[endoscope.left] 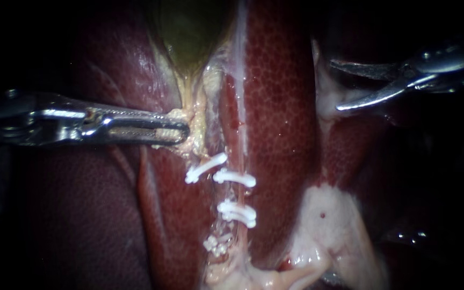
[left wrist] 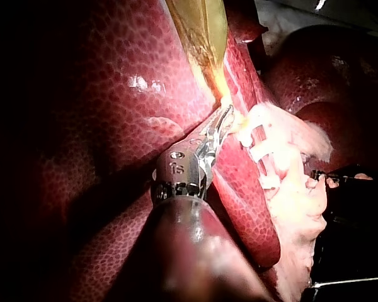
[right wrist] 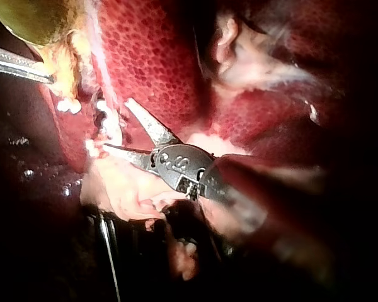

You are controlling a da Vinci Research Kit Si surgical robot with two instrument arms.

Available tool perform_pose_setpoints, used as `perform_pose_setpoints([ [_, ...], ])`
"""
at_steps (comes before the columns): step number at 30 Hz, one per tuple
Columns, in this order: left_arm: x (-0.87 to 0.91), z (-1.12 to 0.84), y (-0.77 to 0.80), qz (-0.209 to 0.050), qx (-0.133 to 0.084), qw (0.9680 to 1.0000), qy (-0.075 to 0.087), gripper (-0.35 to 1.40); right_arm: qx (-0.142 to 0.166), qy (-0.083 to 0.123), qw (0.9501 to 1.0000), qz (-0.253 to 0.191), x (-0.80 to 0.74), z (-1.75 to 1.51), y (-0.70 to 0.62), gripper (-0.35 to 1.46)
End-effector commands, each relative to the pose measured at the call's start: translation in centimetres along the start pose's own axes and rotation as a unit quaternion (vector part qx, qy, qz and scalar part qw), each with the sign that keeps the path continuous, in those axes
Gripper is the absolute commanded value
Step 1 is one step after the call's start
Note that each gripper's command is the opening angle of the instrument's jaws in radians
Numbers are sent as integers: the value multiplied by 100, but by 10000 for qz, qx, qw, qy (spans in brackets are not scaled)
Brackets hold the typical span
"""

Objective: Go to the cutting position right tube

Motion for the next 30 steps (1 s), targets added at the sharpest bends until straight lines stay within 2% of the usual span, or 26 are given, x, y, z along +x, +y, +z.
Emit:
perform_pose_setpoints([
  [1, 0, 1, 0, 2, 1, 10000, -1, -35, -1, 0, 10000, 0, 0, 0, 0, 135],
  [14, -2, 0, 0, -51, 18, 10000, -24, -35, -3, 0, 10000, 2, 0, 1, 0, 137],
  [18, -23, -9, -9, -68, 220, 9993, -280, -35, -3, 0, 10000, 2, 0, 1, 0, 137],
  [21, -37, -20, -19, -89, 327, 9989, -335, -35, -3, 0, 10000, 2, 0, 1, 0, 137],
  [25, -49, -36, -26, -129, 261, 9989, -361, -35, -3, 0, 10000, 2, 0, 1, 0, 137],
  [30, -61, -57, -17, -59, 139, 9991, -403, -35, -4, 0, 10000, 2, 1, 2, 0, 137],
])
